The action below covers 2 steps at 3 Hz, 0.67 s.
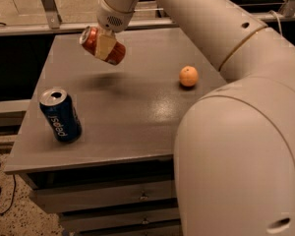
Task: Knock coke can over
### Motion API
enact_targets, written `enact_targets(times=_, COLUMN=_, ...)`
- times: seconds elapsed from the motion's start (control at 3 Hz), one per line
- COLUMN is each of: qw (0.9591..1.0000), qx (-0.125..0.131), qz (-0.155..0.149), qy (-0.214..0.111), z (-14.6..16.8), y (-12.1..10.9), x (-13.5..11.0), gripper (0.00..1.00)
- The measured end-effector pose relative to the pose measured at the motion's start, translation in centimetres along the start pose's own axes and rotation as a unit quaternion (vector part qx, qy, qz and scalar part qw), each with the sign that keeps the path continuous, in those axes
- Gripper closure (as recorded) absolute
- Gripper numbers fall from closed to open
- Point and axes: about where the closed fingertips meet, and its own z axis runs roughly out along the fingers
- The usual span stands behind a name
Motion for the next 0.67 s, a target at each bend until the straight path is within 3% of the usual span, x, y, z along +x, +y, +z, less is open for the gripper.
enact_targets(times=0.33, qw=0.9979, qx=-0.038, qz=-0.028, qy=0.045, z=1.4, y=1.7, x=0.7, gripper=1.0)
enact_targets(times=0.67, qw=0.9932, qx=-0.079, qz=-0.039, qy=0.077, z=3.5, y=3.4, x=1.6, gripper=0.82)
